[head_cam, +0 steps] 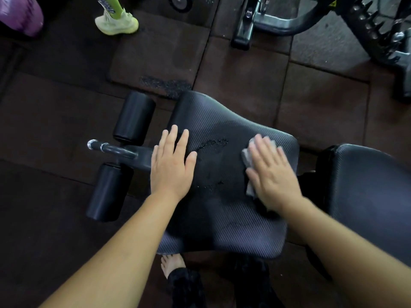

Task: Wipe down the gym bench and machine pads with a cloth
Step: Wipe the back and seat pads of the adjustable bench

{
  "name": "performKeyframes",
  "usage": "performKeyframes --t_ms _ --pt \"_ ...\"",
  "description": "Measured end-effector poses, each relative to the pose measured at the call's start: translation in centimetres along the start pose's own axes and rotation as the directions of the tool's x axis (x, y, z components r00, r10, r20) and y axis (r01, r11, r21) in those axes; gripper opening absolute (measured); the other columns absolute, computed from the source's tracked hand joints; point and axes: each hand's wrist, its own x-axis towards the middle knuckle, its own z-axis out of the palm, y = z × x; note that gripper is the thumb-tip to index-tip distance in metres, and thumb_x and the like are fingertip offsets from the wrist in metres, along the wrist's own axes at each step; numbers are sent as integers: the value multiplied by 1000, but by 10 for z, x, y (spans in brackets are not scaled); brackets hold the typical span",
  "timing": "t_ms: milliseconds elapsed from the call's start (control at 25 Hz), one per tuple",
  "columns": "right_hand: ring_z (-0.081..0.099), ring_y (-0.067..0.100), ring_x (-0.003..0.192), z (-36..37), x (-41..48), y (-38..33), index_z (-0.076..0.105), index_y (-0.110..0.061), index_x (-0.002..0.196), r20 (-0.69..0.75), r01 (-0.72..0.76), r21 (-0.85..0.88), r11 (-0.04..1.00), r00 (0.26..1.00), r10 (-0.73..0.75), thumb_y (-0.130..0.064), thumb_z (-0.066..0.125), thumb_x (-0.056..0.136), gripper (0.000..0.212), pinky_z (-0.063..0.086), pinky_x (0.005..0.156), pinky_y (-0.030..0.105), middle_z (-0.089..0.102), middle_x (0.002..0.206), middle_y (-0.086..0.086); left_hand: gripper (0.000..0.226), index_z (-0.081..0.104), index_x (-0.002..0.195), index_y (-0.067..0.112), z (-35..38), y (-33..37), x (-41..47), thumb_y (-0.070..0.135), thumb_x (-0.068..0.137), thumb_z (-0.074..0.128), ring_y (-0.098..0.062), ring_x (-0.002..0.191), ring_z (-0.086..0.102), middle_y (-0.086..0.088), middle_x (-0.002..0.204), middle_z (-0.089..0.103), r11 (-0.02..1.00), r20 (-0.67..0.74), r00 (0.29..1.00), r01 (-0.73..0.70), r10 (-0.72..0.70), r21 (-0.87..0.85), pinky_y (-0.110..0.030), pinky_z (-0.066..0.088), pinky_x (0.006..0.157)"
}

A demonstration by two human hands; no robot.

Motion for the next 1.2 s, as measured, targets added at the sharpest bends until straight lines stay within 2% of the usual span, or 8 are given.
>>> performKeyframes --t_ms 160,280,400,560,680,920,1080,1200 --pt "11 34 158 -11 97 -31 22 -7 162 -40 -284 25 959 958 284 -44 30 106 67 18 125 55 15 171 16 63 17 165 30 -3 -27 5 50 107 32 -15 159 3 8 174 3 995 69 996 63 -57 -76 -46 16 127" --pt "9 32 158 5 77 -109 21 -6 162 -7 6 -11 1000 1000 -6 -45 31 104 70 15 126 52 14 171 15 66 14 165 30 -3 -36 4 56 105 25 -16 159 6 9 174 4 989 92 993 79 -68 -129 -45 17 128" --pt "4 24 160 7 19 -96 19 -13 164 57 241 -26 970 969 -239 -46 32 106 69 16 127 49 9 173 6 68 10 166 31 -6 -41 5 58 104 24 -9 159 1 14 173 1 976 134 989 86 -60 -199 -40 13 127" --pt "10 30 159 -3 83 -44 21 -10 163 -6 -37 -27 999 999 37 -45 31 105 68 18 126 53 14 172 11 70 11 166 31 -6 -47 4 60 103 25 2 156 1 20 172 3 936 166 986 82 -26 -343 -29 9 126" --pt "4 32 159 -8 140 -82 15 -7 163 -25 -207 14 978 978 208 -44 28 108 68 12 128 52 9 172 15 77 17 165 31 -7 -49 4 65 97 26 11 152 6 21 170 11 860 156 987 109 -34 -499 -18 7 122" --pt "8 26 160 3 36 -117 24 -12 163 79 326 -27 945 943 -323 -45 35 105 68 17 127 49 14 172 8 75 31 162 29 -11 -49 11 65 96 28 7 150 22 19 166 28 710 221 957 288 -188 -643 -28 14 128" --pt "15 34 158 -8 124 -68 25 -6 161 -27 -3 -44 999 1000 2 -44 29 105 68 20 125 55 19 170 15 61 40 157 30 -16 -48 9 57 104 31 10 144 31 24 158 39 607 242 943 333 -231 -722 -24 19 124" --pt "14 37 157 -8 168 -125 26 -3 160 -39 -80 -56 995 996 78 -45 23 104 70 15 127 53 19 169 19 57 49 153 31 -16 -49 10 57 105 32 13 135 39 26 149 47 491 257 926 366 -276 -791 -21 22 119"
